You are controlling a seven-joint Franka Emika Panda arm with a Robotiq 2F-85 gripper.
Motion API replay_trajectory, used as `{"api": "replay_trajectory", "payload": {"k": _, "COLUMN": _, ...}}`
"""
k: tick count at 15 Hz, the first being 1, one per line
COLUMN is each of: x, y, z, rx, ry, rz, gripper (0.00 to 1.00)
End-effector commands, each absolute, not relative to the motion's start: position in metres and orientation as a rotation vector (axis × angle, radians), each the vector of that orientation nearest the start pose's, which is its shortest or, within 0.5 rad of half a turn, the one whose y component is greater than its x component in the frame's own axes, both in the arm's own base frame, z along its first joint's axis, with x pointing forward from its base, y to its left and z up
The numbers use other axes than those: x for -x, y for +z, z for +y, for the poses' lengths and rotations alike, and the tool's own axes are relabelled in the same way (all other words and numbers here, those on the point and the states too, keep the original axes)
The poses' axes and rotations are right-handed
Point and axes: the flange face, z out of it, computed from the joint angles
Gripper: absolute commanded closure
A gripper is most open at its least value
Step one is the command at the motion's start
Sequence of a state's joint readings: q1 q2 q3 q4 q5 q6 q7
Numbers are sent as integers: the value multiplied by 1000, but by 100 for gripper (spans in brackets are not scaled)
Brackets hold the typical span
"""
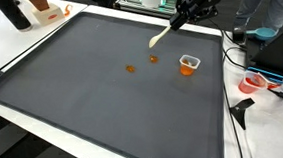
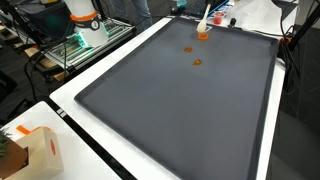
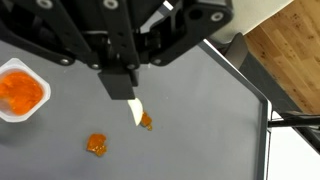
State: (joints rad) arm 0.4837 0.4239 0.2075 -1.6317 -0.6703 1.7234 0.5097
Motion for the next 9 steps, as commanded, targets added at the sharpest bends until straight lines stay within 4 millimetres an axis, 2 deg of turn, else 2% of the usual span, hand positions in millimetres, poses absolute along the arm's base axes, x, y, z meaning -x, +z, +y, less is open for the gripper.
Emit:
{"api": "replay_trajectory", "payload": {"k": 1, "x": -542, "y": 356, "z": 362, "rx": -2408, "ry": 111, "rz": 475, "gripper": 97}}
{"api": "replay_trajectory", "payload": {"k": 9, "x": -537, "y": 336, "z": 371, "rx": -2401, "ry": 95, "rz": 436, "gripper": 97}}
